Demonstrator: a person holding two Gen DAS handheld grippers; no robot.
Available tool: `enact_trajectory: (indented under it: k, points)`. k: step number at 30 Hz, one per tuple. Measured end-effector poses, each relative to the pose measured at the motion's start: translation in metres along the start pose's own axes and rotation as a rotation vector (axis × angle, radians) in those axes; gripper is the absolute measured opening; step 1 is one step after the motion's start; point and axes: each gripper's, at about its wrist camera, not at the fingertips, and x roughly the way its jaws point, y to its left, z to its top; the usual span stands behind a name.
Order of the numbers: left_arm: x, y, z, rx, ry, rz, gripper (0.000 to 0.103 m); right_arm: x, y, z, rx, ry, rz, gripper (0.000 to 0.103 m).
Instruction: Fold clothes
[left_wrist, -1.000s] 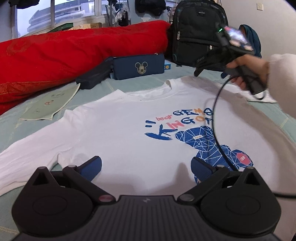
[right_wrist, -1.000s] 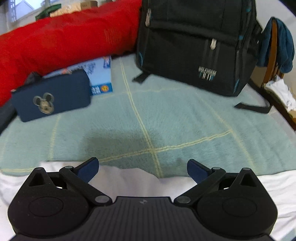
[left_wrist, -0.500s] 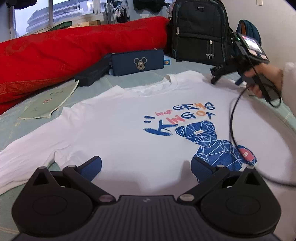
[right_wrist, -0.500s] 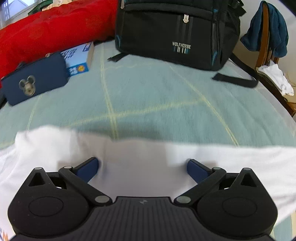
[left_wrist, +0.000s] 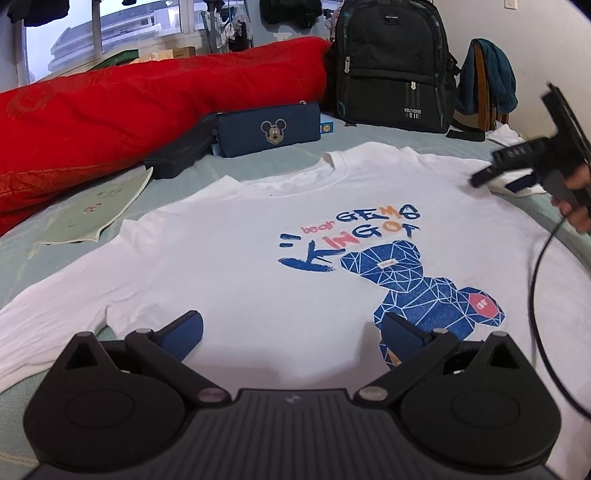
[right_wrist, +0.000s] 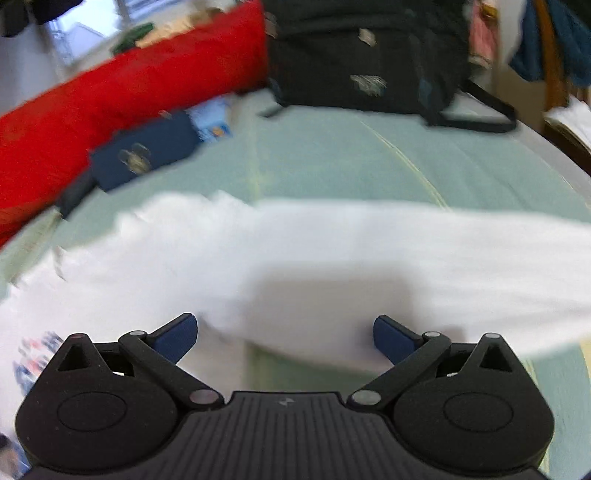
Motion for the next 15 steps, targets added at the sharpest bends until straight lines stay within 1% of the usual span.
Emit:
enact_trajectory:
  k: [1, 2, 7, 10, 13, 15]
  points:
    - [0.0, 0.0, 0.0, 0.001, -0.002, 0.0, 0.102, -0.002, -0.005, -0.006, 0.013, 0.0, -0.014, 0.103]
    - [0.0, 0.0, 0.0, 0.0, -0.002, -0.001, 0.102, -0.007, -0.006, -0.006, 0.04, -0.01, -0.019, 0.103]
    - [0.001, 0.001, 0.0, -0.004, 0.001, -0.002, 0.102, -0.025, 0.011, 0.007, 0.082, -0.061, 0.073, 0.103]
    - [0.002, 0.001, 0.0, -0.008, 0.003, 0.0, 0.102, -0.018, 0.031, 0.009, 0.059, -0.063, 0.164, 0.103]
    - [0.002, 0.002, 0.0, -0.011, 0.004, -0.001, 0.102, 0.006, 0.04, 0.007, 0.051, -0.006, 0.158, 0.103]
    - [0.001, 0.002, 0.0, -0.013, 0.003, -0.004, 0.102, 0.013, 0.036, 0.002, 0.033, 0.002, 0.113, 0.103]
